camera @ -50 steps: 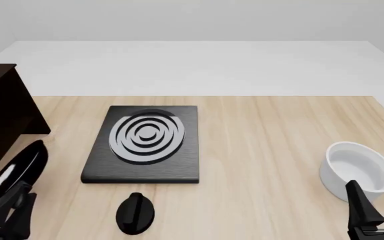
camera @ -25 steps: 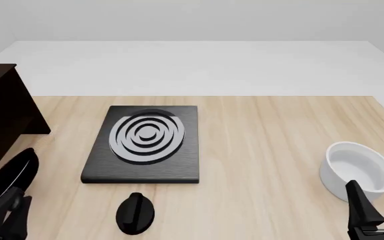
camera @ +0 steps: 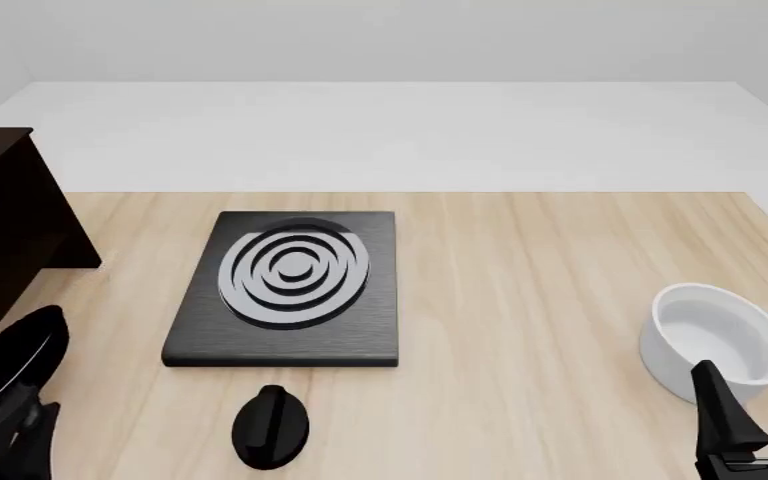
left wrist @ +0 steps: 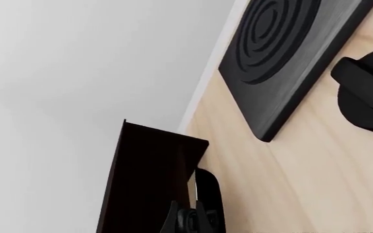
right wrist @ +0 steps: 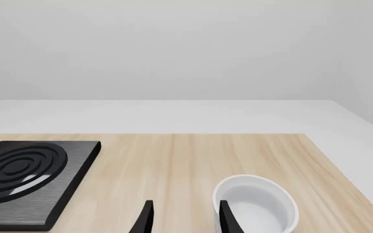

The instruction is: Put the frying pan under the cabinet shelf.

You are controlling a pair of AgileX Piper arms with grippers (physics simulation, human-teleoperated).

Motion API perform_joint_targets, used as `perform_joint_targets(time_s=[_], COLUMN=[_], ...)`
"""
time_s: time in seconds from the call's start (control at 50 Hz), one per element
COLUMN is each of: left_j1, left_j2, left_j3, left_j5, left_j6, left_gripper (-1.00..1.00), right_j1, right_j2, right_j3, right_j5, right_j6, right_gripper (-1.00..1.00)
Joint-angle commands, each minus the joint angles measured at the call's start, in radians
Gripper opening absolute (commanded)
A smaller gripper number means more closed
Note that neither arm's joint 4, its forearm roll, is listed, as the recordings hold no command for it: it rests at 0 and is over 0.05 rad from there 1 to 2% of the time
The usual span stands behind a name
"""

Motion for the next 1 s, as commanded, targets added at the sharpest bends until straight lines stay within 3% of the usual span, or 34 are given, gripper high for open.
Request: perform_joint_targets(time_s=[0.02, 1.0], left_j1=[0.020, 0.134], left_j2=[0.000, 0.000], left_j3=[0.007, 0.007], left_j5=[0.020, 0.205], left_j6=[0.011, 0.068], left_gripper=[-1.00, -1.00], right_j1=[0.000, 0.000], right_j2=[0.000, 0.000], right_j3=[0.000, 0.000], right_j5=[0.000, 0.000], right_j6=[0.000, 0.000], right_gripper=[1.00, 1.00])
